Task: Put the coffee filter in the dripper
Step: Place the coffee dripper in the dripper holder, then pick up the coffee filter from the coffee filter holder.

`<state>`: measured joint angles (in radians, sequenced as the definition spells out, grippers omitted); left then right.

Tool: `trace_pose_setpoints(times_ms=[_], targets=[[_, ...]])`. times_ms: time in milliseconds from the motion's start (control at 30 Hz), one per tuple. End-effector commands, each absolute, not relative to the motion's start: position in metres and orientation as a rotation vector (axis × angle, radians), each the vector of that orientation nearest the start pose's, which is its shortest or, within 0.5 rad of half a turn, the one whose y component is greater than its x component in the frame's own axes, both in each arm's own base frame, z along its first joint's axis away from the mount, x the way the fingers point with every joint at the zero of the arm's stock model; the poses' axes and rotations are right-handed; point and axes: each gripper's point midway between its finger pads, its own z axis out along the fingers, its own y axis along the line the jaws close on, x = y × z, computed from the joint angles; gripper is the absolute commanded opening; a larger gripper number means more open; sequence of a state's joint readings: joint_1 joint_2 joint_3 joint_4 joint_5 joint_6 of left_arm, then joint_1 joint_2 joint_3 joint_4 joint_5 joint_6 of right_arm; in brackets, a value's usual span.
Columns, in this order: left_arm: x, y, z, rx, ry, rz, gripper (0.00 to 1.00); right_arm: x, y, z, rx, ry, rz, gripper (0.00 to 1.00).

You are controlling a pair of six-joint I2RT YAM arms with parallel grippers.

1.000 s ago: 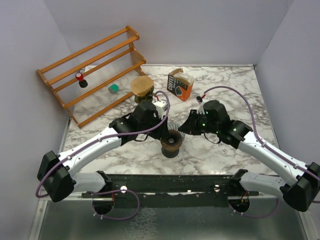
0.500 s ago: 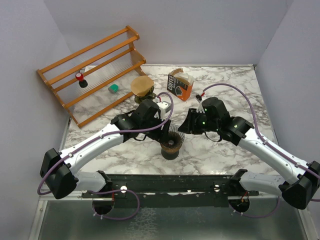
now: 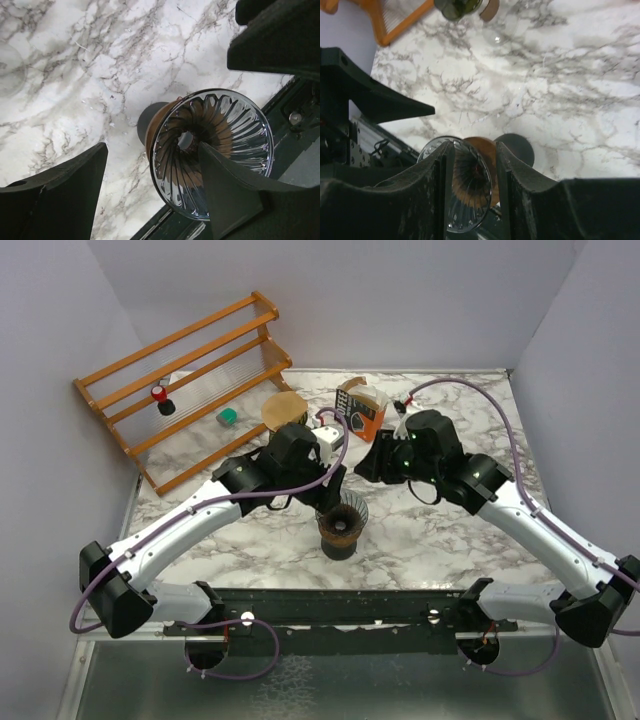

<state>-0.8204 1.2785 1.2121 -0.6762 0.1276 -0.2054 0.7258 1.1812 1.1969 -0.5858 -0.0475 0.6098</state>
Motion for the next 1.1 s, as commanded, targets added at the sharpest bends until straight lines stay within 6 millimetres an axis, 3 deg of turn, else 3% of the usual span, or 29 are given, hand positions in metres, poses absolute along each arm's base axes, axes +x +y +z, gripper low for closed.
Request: trace_pose_setpoints(times_ms=[0, 233, 467, 633, 833, 1067], targets=[[0.233, -0.265, 0.239, 0.771, 2.174, -0.536, 0.75, 0.273, 0.238, 0.275, -0.145, 2.176, 0.581, 0.44], [0.256, -0.235, 0.271, 0.678, 2.025, -0.346, 0.78, 0.318, 0.217, 0.295, -0.134, 2.055, 0.301, 0.44], [0.271, -0.206, 0.292, 0.498, 1.831, -0.26, 0.83, 0.369, 0.21, 0.302, -0.242, 1.954, 0.032, 0.44], [0.275, -0.185, 0.299, 0.365, 1.742, -0.232, 0.85, 0.406, 0.206, 0.287, -0.315, 1.96, -0.019, 0.42], [0.267, -0.167, 0.292, 0.289, 1.682, -0.254, 0.85, 0.447, 0.198, 0.258, -0.404, 2.024, 0.005, 0.37], [0.261, -0.157, 0.297, 0.261, 1.639, -0.258, 0.85, 0.479, 0.199, 0.225, -0.482, 2.071, 0.062, 0.38]])
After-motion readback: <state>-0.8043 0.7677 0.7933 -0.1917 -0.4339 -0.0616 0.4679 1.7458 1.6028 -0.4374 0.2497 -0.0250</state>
